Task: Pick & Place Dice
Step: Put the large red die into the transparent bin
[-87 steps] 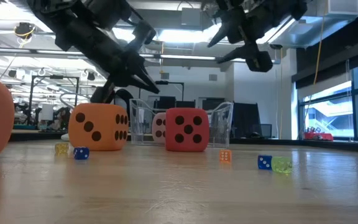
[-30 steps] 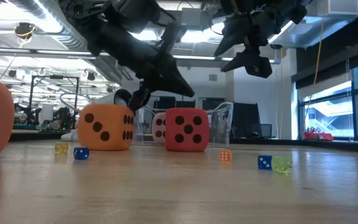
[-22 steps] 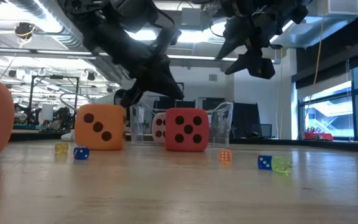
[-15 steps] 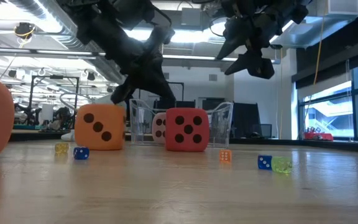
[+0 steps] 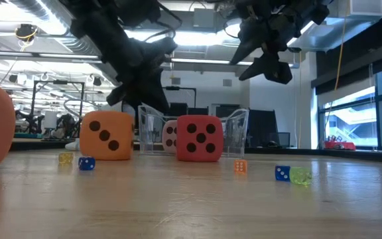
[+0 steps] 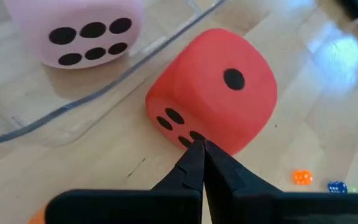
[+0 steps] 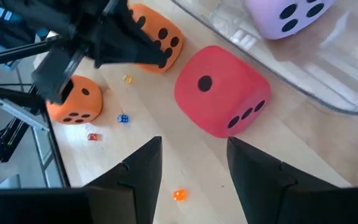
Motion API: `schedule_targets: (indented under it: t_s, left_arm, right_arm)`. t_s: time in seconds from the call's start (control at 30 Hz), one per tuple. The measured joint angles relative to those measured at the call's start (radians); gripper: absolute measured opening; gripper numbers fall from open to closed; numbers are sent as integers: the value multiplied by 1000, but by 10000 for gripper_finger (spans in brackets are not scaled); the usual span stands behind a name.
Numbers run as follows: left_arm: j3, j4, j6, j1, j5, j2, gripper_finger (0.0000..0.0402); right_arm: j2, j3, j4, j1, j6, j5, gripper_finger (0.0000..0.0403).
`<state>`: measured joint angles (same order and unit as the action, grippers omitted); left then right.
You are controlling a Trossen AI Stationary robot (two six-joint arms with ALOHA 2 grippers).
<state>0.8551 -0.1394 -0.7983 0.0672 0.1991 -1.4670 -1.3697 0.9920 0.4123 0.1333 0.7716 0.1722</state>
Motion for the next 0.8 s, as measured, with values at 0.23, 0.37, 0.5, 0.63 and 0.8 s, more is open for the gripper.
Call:
schedule_targets:
  t_s: [0.23, 0.37, 0.5, 0.63, 0.8]
  left_arm:
    - [0, -23, 78, -56, 91, 0, 1]
    - [0, -29, 168, -84, 136, 0, 1]
    - [0, -32, 253, -107, 191, -7, 1]
    - [1, -32, 328, -117, 246, -33, 1]
    - [0, -30, 377, -110, 264, -105, 1]
  right_arm:
    - [0, 0, 0, -23, 0, -18, 181]
    - [0, 0, 0, -54, 6, -56, 181]
    - [0, 0, 0, -82, 33, -109, 181]
    - [0, 0, -7, -105, 59, -147, 181]
    - [0, 0, -10, -136, 92, -194, 181]
